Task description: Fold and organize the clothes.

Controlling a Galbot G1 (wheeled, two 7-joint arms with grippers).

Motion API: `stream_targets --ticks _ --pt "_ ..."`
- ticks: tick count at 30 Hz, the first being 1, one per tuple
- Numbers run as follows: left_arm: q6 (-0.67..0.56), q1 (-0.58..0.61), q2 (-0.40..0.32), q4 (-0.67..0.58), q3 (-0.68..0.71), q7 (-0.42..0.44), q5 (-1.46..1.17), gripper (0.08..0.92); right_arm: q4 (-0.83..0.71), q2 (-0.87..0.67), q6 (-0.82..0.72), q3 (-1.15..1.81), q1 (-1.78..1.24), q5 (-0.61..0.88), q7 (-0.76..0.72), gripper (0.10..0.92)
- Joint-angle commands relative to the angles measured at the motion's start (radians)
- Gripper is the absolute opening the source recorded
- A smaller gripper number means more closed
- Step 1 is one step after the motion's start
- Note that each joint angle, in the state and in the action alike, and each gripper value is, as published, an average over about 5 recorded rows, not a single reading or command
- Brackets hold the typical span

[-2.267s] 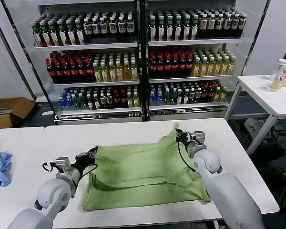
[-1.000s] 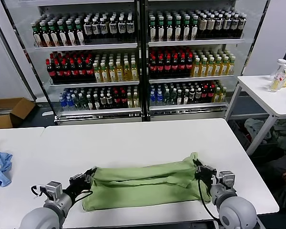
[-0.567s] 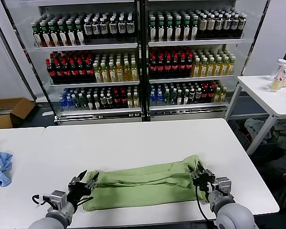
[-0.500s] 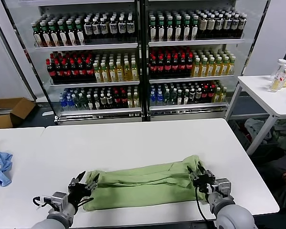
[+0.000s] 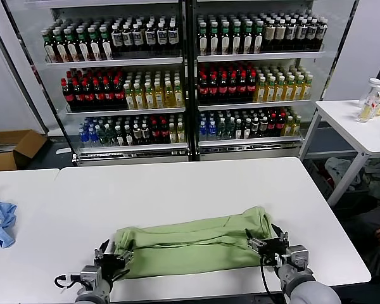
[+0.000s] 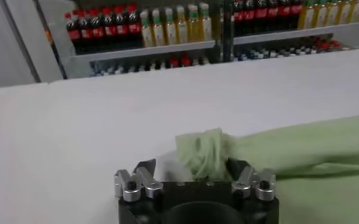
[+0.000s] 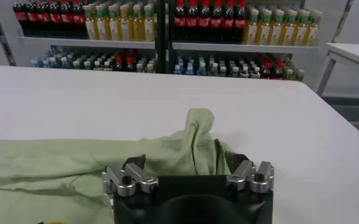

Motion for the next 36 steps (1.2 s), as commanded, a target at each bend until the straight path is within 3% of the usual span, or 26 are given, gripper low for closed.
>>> stream_targets --ticks 1,12,20,30,33,36 --pt "0.0 0.016 -0.064 0.022 0.007 0.012 0.012 0.678 0.015 0.004 -0.001 0.003 -0.019 -0.012 0.001 0.823" --pt "0.02 0.029 -0.009 -0.014 -0.083 0.142 -0.248 0.349 0.024 0.01 0.0 0.004 -0.018 -0.011 0.004 0.823" --pt "0.026 0.042 0.107 -0.039 -0.329 0.149 -0.41 0.129 0.029 0.003 0.007 0.016 -0.01 -0.006 0.005 0.823" --pt "0.04 0.045 0.27 0.059 -0.676 0.157 -0.661 0.097 0.02 -0.012 0.015 0.012 0.021 0.003 0.003 0.823" --pt "0.061 0.048 0.268 0.022 -0.709 0.156 -0.799 0.097 0.019 -0.014 0.015 0.01 0.029 0.004 0.002 0.823" --pt "0.077 0.056 0.223 -0.086 -0.679 0.162 -0.925 0.097 0.016 -0.015 0.015 0.006 0.031 0.003 0.001 0.823"
